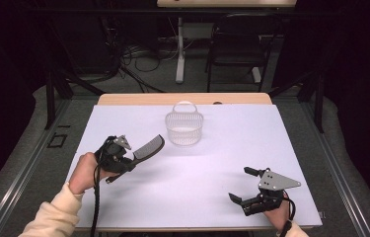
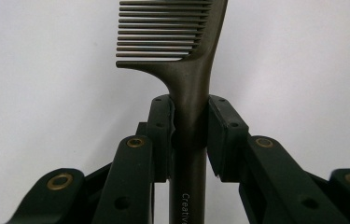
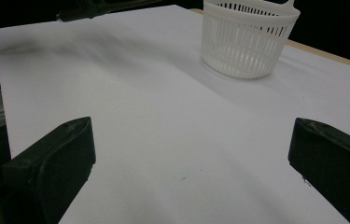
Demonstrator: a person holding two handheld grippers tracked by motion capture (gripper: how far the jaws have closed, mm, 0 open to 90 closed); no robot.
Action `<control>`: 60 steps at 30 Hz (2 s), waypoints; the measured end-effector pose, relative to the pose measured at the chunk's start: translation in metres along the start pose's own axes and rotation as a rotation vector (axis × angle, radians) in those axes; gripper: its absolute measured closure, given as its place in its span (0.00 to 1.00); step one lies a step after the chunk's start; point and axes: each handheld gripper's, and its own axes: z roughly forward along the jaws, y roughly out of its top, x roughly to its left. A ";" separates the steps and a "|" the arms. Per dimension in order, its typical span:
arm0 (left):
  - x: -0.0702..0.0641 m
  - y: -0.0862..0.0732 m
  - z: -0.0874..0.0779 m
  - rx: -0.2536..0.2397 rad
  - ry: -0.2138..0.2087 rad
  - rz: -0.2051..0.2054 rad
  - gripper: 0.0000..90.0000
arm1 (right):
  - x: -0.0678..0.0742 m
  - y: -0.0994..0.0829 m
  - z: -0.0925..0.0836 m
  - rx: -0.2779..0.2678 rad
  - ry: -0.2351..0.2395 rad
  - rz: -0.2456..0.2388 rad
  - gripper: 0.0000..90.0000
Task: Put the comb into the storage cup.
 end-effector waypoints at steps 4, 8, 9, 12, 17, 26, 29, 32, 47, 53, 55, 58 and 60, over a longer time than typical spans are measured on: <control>0.000 -0.001 -0.001 -0.017 0.009 -0.005 0.81 | 0.000 0.000 0.000 -0.002 0.000 -0.004 0.00; 0.000 -0.002 -0.003 -0.036 0.011 -0.013 0.81 | 0.000 0.000 0.000 0.000 -0.001 -0.001 0.00; -0.001 -0.002 -0.003 -0.041 0.011 -0.015 0.81 | 0.000 0.000 0.000 0.000 0.000 -0.001 0.00; -0.001 -0.003 -0.003 -0.058 0.011 -0.024 0.81 | 0.000 0.000 0.000 -0.002 0.000 -0.005 0.00; -0.002 -0.003 -0.004 -0.078 0.017 -0.032 0.81 | 0.000 0.000 0.000 -0.003 -0.001 -0.006 0.00; -0.003 -0.005 -0.006 -0.123 0.030 -0.047 0.81 | 0.000 0.000 0.000 -0.003 -0.001 -0.005 0.00; -0.003 -0.006 -0.006 -0.137 0.035 -0.052 0.81 | 0.000 0.000 0.000 -0.002 -0.001 -0.005 0.00; -0.003 -0.006 -0.005 -0.146 0.044 -0.053 0.81 | 0.000 0.000 0.000 -0.002 -0.001 -0.005 0.00; -0.004 -0.007 -0.005 -0.221 0.068 -0.088 0.81 | 0.000 0.000 0.000 0.000 -0.002 0.000 0.00; -0.004 -0.008 -0.005 -0.244 0.077 -0.093 0.81 | 0.000 0.000 0.000 -0.001 -0.003 -0.001 0.00; -0.004 -0.008 -0.005 -0.255 0.081 -0.100 0.81 | 0.000 0.000 0.000 -0.001 -0.003 -0.001 0.00; -0.004 -0.009 -0.004 -0.272 0.077 -0.110 0.81 | 0.000 0.000 0.000 -0.002 -0.002 -0.004 0.00; -0.005 -0.009 -0.004 -0.283 0.079 -0.112 0.81 | 0.000 0.000 0.000 -0.002 -0.003 -0.004 0.00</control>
